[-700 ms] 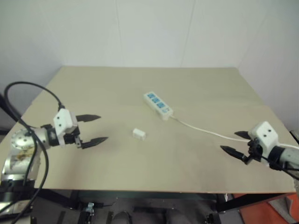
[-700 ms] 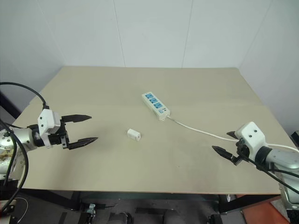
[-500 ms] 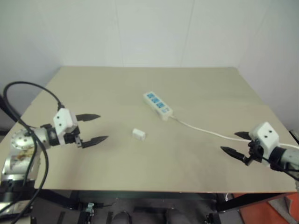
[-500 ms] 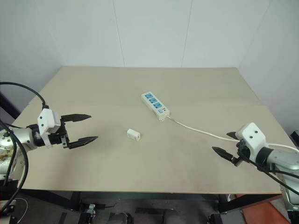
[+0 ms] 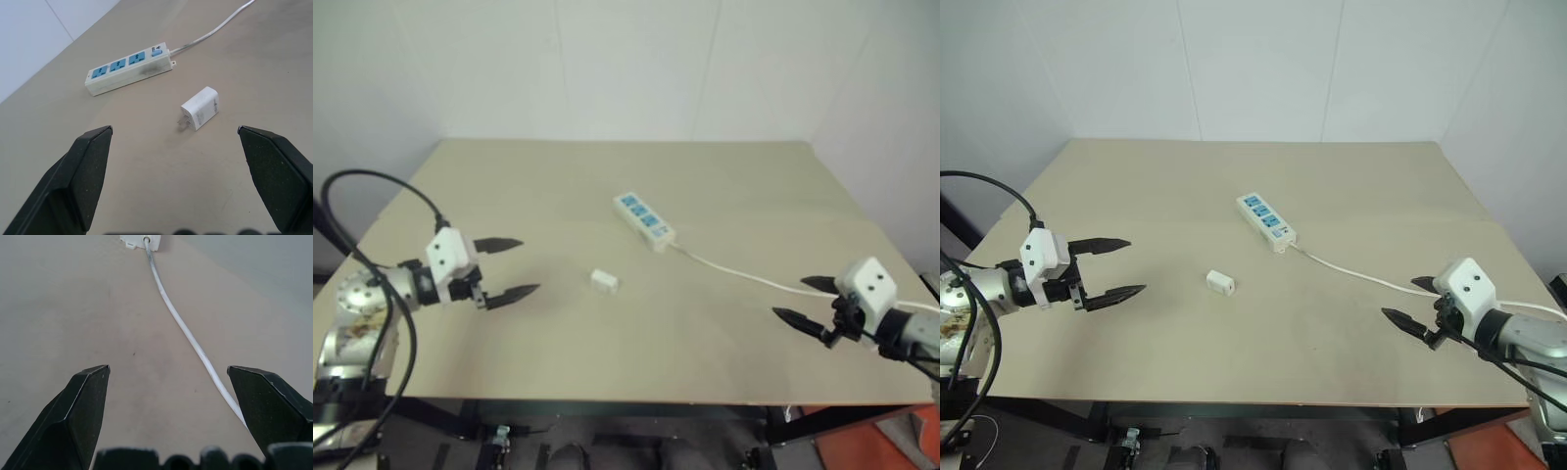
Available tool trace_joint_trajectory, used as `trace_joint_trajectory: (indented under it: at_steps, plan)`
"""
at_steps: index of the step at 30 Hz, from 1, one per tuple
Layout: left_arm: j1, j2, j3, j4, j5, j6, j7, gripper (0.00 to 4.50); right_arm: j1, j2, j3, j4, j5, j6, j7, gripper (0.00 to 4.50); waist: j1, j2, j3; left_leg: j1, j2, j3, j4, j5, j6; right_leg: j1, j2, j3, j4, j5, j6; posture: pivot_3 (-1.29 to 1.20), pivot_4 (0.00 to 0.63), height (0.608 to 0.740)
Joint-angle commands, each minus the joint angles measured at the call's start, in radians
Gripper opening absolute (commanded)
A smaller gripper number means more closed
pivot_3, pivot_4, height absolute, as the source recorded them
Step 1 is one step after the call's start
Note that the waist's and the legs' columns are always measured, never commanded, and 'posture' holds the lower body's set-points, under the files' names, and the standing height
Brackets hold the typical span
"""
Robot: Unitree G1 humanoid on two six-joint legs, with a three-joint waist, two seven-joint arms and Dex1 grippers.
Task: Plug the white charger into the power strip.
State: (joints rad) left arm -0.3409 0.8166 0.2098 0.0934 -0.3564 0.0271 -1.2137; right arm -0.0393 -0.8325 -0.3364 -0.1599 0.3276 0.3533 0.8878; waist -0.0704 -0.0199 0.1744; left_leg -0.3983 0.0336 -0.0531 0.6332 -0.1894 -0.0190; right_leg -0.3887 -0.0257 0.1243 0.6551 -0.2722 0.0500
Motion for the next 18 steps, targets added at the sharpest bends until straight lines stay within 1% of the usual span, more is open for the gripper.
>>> trace_joint_trajectory:
  at_steps: [1, 4, 7, 10, 12, 14, 18]
  plan:
    - [-0.020, 0.010, -0.004, -0.019, -0.018, -0.005, -0.006, 4.48, -0.071, 0.038, 0.041, 0.011, -0.005, -0.029, -0.038, 4.50, -0.002, 0.000, 0.000, 0.000, 0.000, 0.000, 0.000, 0.000, 0.000, 0.000, 0.000, 0.000, 0.000, 0.000, 0.000, 0.00, 0.150, 0.740]
    - [-0.029, -0.001, -0.022, -0.010, -0.009, -0.007, -0.004, 4.48, -0.195, 0.110, 0.146, 0.105, -0.062, -0.056, -0.075, 4.50, -0.004, 0.000, 0.000, 0.000, 0.000, 0.000, 0.000, 0.000, 0.000, 0.000, 0.001, 0.001, 0.000, 0.000, 0.000, 0.00, 0.150, 0.740]
    - [-0.051, -0.006, -0.054, -0.002, -0.019, 0.021, -0.023, 4.48, -0.349, 0.191, 0.238, 0.242, -0.118, -0.051, -0.120, 4.50, -0.005, 0.000, 0.000, 0.001, 0.000, 0.001, -0.001, 0.000, 0.000, -0.001, 0.000, 0.001, 0.000, 0.000, 0.000, 0.00, 0.150, 0.740]
    - [-0.076, -0.032, -0.080, -0.006, -0.010, 0.017, -0.011, 4.48, -0.529, 0.278, 0.324, 0.466, -0.191, -0.082, -0.158, 4.50, -0.003, 0.000, 0.000, -0.001, 0.000, 0.000, -0.001, 0.000, 0.000, -0.002, 0.001, 0.001, 0.000, 0.000, 0.000, 0.00, 0.150, 0.740]
    - [-0.085, -0.041, -0.086, -0.004, -0.005, 0.013, -0.004, 4.48, -0.619, 0.320, 0.350, 0.607, -0.216, -0.112, -0.167, 4.50, -0.001, 0.000, 0.000, -0.001, 0.000, 0.000, -0.001, 0.000, 0.000, -0.002, 0.000, 0.001, 0.000, 0.001, -0.001, 0.00, 0.150, 0.740]
    - [-0.086, -0.045, -0.088, -0.003, -0.002, 0.008, 0.002, 4.48, -0.713, 0.360, 0.376, 0.770, -0.249, -0.163, -0.181, 4.50, 0.001, 0.000, 0.000, -0.001, 0.000, 0.000, -0.002, 0.000, 0.000, -0.002, 0.000, 0.000, -0.001, 0.004, -0.007, 0.00, 0.150, 0.740]
    - [-0.054, -0.038, -0.089, -0.022, 0.005, 0.002, 0.008, 4.48, -0.840, 0.415, 0.410, 1.007, -0.290, -0.239, -0.155, 4.50, -0.001, 0.000, 0.000, -0.003, 0.000, 0.000, -0.006, 0.000, 0.000, -0.003, -0.001, -0.001, -0.005, 0.005, -0.009, 0.00, 0.150, 0.740]
